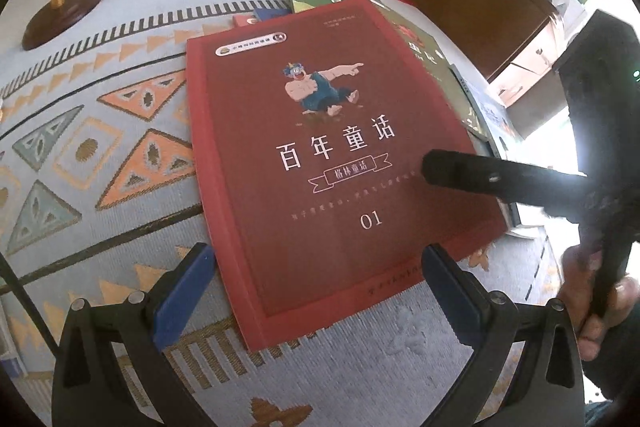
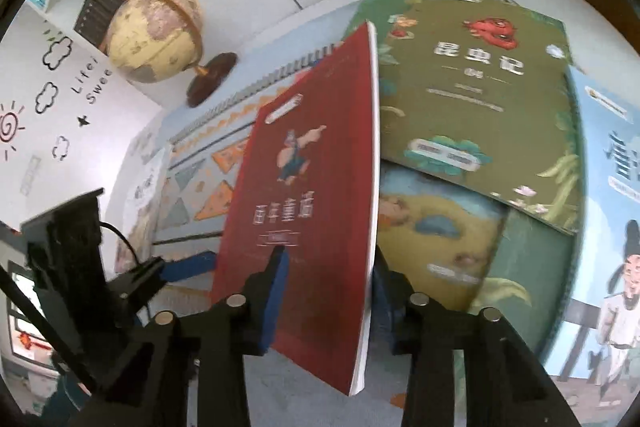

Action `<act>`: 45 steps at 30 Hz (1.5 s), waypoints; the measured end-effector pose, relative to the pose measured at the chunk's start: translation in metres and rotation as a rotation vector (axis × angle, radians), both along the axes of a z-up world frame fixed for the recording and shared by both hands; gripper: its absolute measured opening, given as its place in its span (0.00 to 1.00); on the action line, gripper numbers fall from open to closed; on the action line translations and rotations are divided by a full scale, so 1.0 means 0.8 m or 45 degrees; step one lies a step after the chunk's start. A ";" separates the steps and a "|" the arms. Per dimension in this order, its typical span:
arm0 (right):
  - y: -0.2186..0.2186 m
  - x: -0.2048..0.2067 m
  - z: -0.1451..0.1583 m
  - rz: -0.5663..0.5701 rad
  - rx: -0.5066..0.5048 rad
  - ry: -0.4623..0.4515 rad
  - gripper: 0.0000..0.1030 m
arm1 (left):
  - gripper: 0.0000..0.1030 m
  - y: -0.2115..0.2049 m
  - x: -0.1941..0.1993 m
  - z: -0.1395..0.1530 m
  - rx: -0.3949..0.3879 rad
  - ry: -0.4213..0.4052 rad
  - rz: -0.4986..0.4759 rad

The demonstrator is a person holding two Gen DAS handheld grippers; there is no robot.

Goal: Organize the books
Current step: 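Pull the red book out of the pile with the right gripper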

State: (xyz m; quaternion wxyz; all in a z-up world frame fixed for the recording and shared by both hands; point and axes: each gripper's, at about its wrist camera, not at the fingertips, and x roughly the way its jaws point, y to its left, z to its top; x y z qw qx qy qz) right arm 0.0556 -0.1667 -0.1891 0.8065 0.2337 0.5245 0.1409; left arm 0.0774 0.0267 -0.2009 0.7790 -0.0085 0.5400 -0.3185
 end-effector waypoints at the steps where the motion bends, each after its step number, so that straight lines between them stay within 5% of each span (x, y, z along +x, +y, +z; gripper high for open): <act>1: -0.003 -0.002 0.006 0.010 0.097 0.000 0.17 | 0.99 0.002 0.000 0.000 -0.027 0.014 0.000; 3: -0.004 -0.009 0.022 0.023 0.183 -0.030 0.17 | 0.99 0.008 0.002 0.000 -0.109 0.068 0.011; 10: 0.017 0.009 -0.016 0.058 0.061 0.029 0.13 | 0.98 -0.003 -0.011 0.005 -0.123 0.039 0.008; 12: 0.024 0.006 -0.010 0.077 0.003 0.007 0.13 | 0.91 -0.007 -0.017 0.015 -0.224 0.050 -0.042; 17: 0.030 -0.003 0.002 0.134 -0.101 -0.032 0.13 | 0.88 -0.023 -0.050 0.043 -0.158 -0.083 -0.093; 21: 0.028 -0.018 0.011 0.162 -0.147 -0.067 0.13 | 0.89 -0.007 -0.057 0.040 -0.083 -0.035 -0.029; 28: -0.021 -0.046 0.005 0.003 0.313 0.152 0.07 | 0.89 0.033 -0.083 0.024 -0.216 0.123 0.141; 37: -0.063 -0.086 -0.010 -0.103 0.726 0.331 0.06 | 0.87 0.007 -0.074 -0.005 -0.642 0.380 0.236; 39: -0.067 -0.091 -0.012 -0.094 0.686 0.343 0.06 | 0.85 0.003 -0.077 0.001 -0.668 0.350 0.275; 41: -0.070 -0.093 -0.008 -0.070 0.574 0.313 0.06 | 0.70 0.003 -0.086 0.014 -0.641 0.268 0.275; 45: -0.064 -0.090 0.006 -0.003 0.474 0.243 0.07 | 0.57 -0.013 -0.106 0.053 -0.414 0.038 0.188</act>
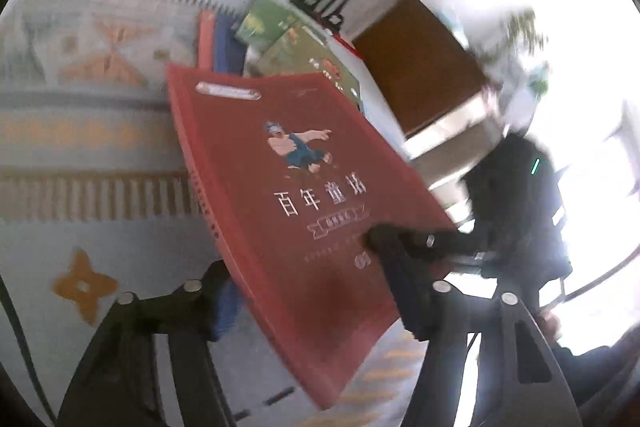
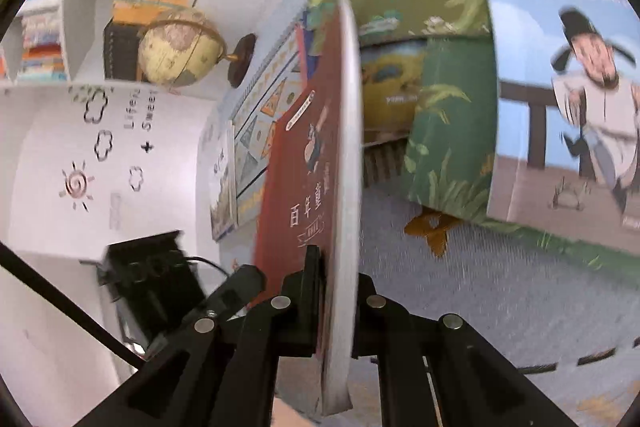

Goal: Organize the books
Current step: 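Pull the red book out of the pile with the right gripper, then carry the red book over the rug and lower it flat with the right gripper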

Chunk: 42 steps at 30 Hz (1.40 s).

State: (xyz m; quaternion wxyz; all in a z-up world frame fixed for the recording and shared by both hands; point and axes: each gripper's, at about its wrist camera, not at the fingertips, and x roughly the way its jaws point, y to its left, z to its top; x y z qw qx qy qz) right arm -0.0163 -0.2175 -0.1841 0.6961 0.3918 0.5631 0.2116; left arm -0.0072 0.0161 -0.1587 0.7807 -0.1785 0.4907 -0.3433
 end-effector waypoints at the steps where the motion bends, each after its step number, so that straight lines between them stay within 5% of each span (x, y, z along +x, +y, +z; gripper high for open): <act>1: 0.006 0.002 0.007 0.024 -0.039 -0.029 0.08 | 0.57 -0.008 -0.003 0.008 0.079 -0.048 -0.030; 7: 0.078 0.008 0.063 0.240 -0.332 -0.294 0.13 | 0.56 0.018 -0.015 0.047 0.167 -0.180 -0.013; 15: 0.190 0.023 0.109 0.370 -0.353 -0.550 0.13 | 0.56 0.131 -0.003 0.100 0.261 -0.297 0.073; 22: 0.331 0.091 0.139 0.409 -0.298 -0.687 0.13 | 0.56 0.269 0.051 0.135 0.316 -0.364 0.162; 30: 0.454 0.171 0.102 0.384 -0.287 -0.620 0.13 | 0.56 0.371 0.134 0.072 0.308 -0.277 0.211; 42: 0.501 0.201 0.019 0.401 -0.295 -0.435 0.15 | 0.55 0.421 0.154 -0.005 0.268 -0.126 0.227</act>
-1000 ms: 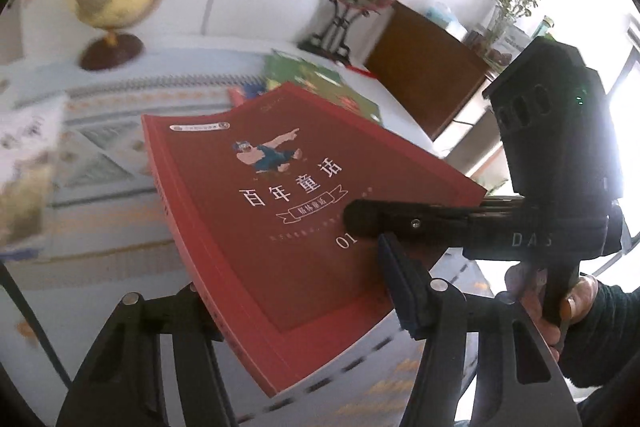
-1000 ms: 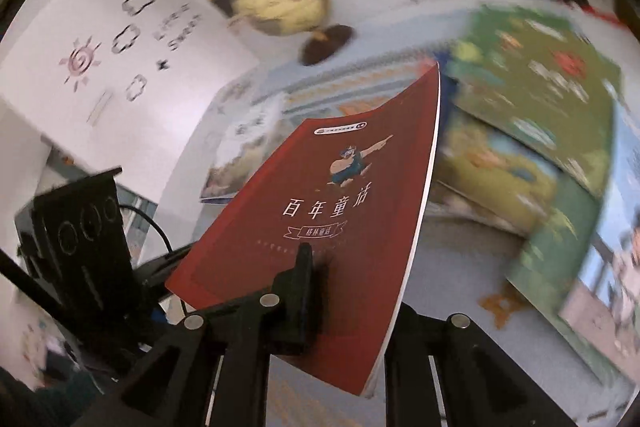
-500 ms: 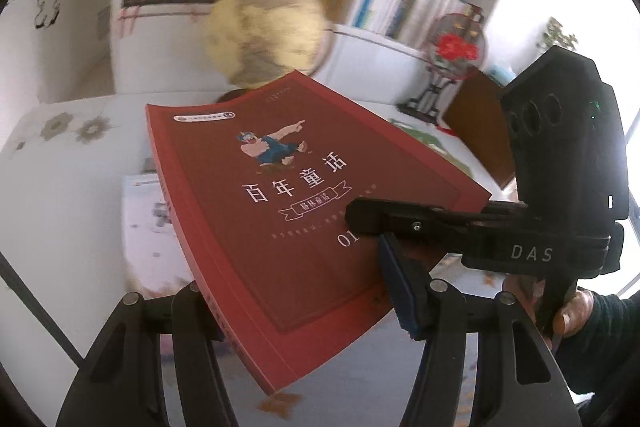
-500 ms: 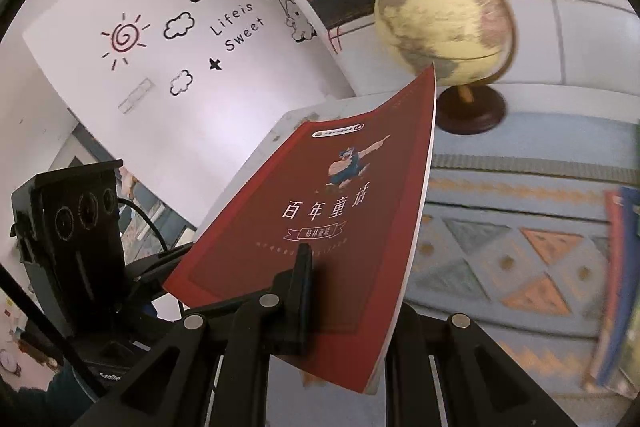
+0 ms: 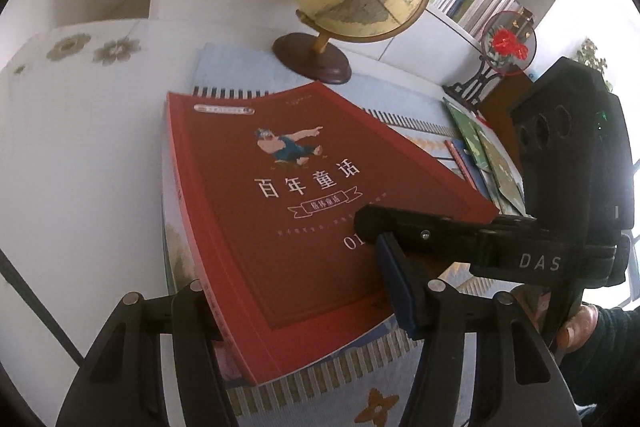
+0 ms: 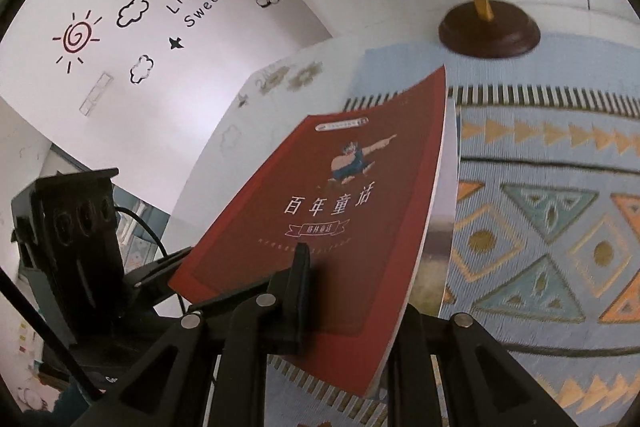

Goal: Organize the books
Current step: 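Carry the red book over the rug and lower it flat with the right gripper, then open the right gripper and move it back over the book pile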

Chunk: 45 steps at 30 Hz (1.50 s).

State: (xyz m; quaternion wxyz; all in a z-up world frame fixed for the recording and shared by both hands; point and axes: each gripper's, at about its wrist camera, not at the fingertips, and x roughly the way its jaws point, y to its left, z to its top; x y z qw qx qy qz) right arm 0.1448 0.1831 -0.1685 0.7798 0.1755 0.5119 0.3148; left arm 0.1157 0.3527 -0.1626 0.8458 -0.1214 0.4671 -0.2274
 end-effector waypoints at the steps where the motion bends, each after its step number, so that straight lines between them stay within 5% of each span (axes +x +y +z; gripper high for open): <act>1: 0.001 0.000 -0.003 0.000 -0.003 0.011 0.15 | 0.55 0.001 -0.001 -0.003 -0.003 0.011 0.004; 11: 0.007 -0.007 -0.038 0.076 -0.065 0.205 0.38 | 0.64 0.026 -0.025 -0.026 0.068 0.131 0.170; 20: -0.040 -0.071 -0.011 0.180 -0.315 0.149 0.40 | 0.70 0.008 -0.085 0.032 0.393 0.148 0.366; 27: -0.121 -0.127 0.034 0.102 -0.338 0.071 0.40 | 0.70 -0.087 -0.138 0.105 0.557 0.039 0.367; 37: -0.268 -0.193 0.130 -0.142 -0.335 -0.107 0.45 | 0.70 -0.241 -0.178 0.170 0.516 -0.084 0.259; 45: -0.388 -0.249 0.149 -0.335 -0.291 -0.102 0.46 | 0.70 -0.362 -0.199 0.188 0.483 -0.153 0.115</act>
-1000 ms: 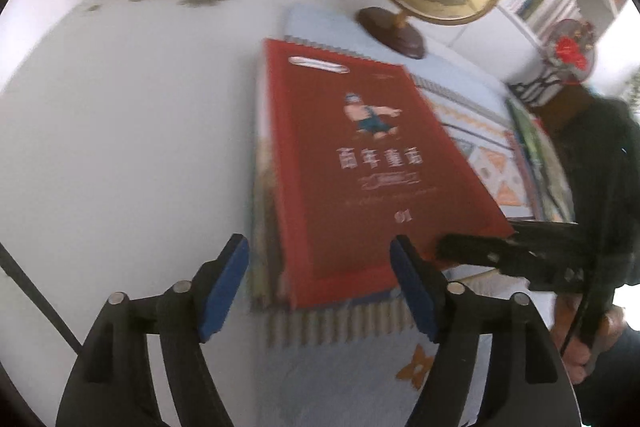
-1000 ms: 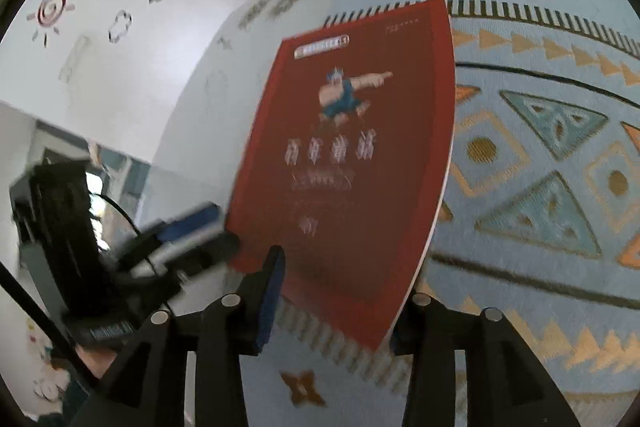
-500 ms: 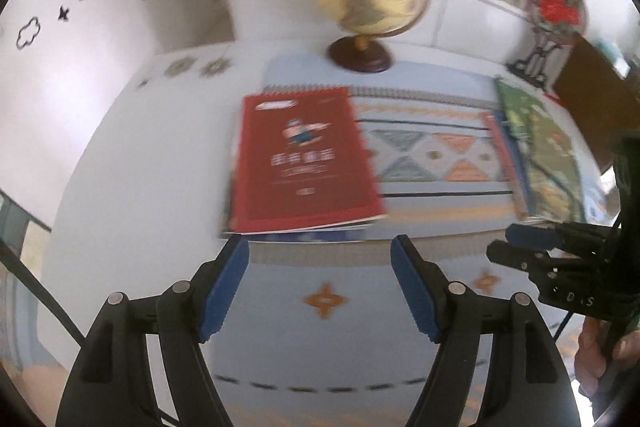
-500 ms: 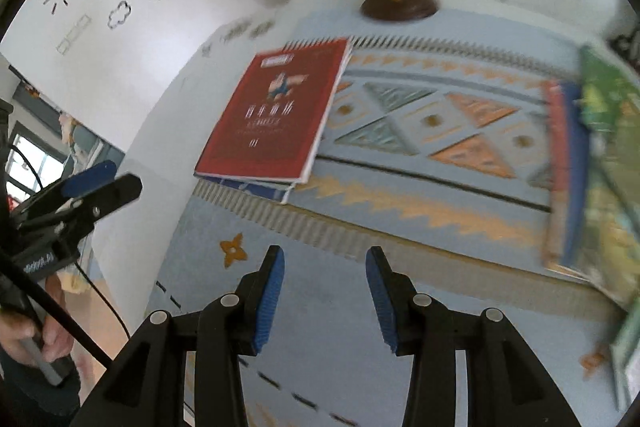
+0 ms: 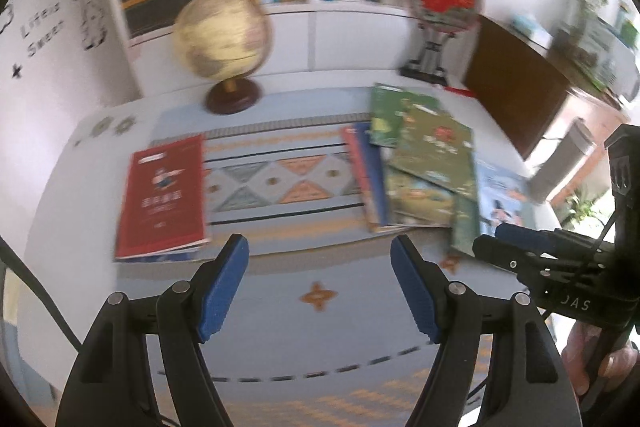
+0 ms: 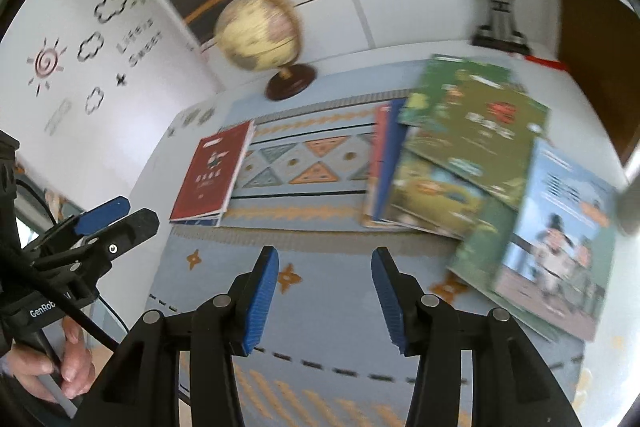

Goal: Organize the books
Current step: 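Open the right gripper and move it back over the book pile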

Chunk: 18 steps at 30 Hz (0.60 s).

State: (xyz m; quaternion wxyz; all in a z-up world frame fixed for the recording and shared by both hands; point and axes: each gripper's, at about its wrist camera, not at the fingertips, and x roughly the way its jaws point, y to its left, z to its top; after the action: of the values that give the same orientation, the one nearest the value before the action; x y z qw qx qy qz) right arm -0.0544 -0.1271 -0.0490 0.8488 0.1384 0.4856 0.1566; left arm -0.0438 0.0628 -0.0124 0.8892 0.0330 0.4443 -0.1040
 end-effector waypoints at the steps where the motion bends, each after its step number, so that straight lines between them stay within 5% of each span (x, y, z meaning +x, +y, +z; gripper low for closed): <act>1: -0.013 -0.006 0.000 -0.021 0.001 0.002 0.46 | 0.70 -0.014 -0.002 -0.001 0.002 -0.001 -0.019; 6: -0.065 -0.033 -0.005 -0.109 -0.003 0.016 0.46 | 0.70 -0.063 -0.009 -0.001 -0.053 0.056 -0.083; 11: -0.114 -0.048 -0.015 -0.244 0.054 0.068 0.46 | 0.71 -0.109 -0.002 0.038 -0.170 0.071 -0.204; 13: -0.126 -0.050 -0.013 -0.288 0.038 0.068 0.46 | 0.82 -0.123 0.006 0.048 -0.144 0.047 -0.243; 18: -0.141 -0.045 -0.006 -0.358 -0.028 0.050 0.46 | 0.85 -0.121 0.041 0.018 -0.146 0.092 -0.216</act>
State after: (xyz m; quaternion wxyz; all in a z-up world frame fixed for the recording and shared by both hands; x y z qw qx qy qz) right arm -0.0902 -0.2400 -0.0538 0.8541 0.1990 0.4798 0.0281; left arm -0.0114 -0.0337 0.0019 0.8610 0.0157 0.4651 -0.2052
